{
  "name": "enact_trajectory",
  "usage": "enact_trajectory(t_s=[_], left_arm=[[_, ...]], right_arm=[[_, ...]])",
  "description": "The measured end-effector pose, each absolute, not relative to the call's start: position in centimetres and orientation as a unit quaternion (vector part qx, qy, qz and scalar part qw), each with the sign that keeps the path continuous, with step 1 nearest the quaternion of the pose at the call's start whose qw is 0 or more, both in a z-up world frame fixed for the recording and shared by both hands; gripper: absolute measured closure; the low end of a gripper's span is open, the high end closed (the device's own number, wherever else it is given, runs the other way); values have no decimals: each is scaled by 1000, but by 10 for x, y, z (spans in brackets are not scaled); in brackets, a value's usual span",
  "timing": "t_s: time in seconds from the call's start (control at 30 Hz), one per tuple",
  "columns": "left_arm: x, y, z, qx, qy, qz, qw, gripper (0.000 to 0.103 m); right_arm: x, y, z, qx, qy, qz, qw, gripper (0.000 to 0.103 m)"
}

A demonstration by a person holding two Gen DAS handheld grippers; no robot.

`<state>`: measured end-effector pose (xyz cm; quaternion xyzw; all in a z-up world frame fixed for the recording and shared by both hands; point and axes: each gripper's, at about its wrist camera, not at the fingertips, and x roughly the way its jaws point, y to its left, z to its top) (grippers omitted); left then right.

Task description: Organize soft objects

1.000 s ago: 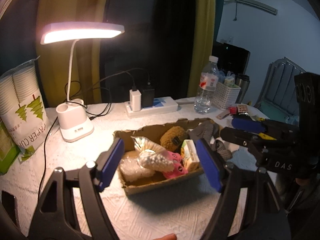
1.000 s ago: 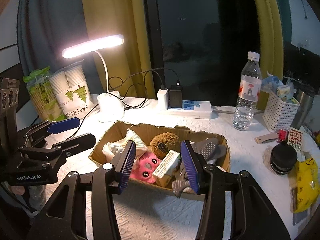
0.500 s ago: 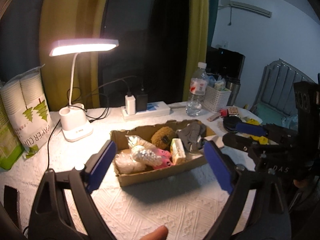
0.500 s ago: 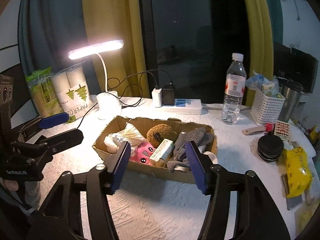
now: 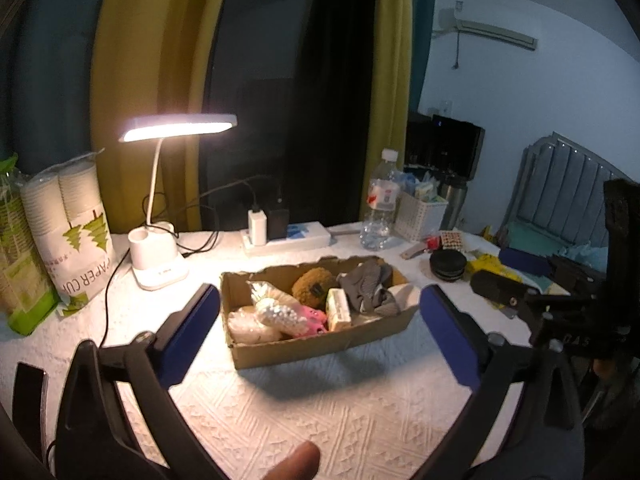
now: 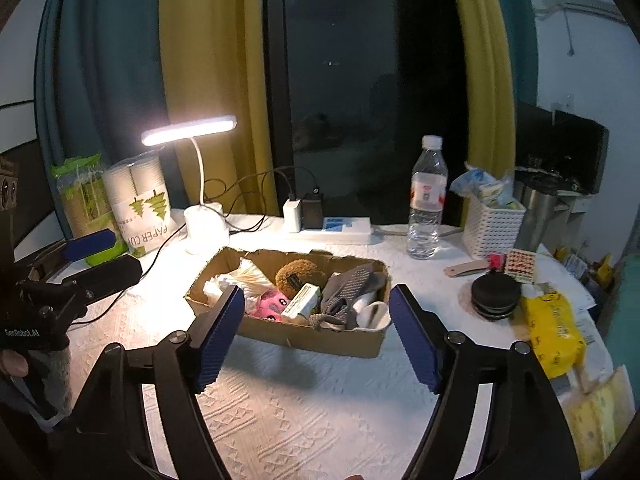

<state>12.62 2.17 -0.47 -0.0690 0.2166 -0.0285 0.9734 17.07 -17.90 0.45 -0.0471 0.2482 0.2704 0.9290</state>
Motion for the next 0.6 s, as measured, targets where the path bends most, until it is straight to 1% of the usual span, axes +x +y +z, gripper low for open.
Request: enact_trajectory(t_s=[0.3, 0.6], left_arm=[[102, 15, 17, -56, 204, -14, 977, 2], [71, 16, 38, -47, 169, -6, 985, 2]], right_arm=[[140, -193, 30, -41, 217, 250, 943, 25], [108, -204, 49, -34, 193, 236, 952, 25]])
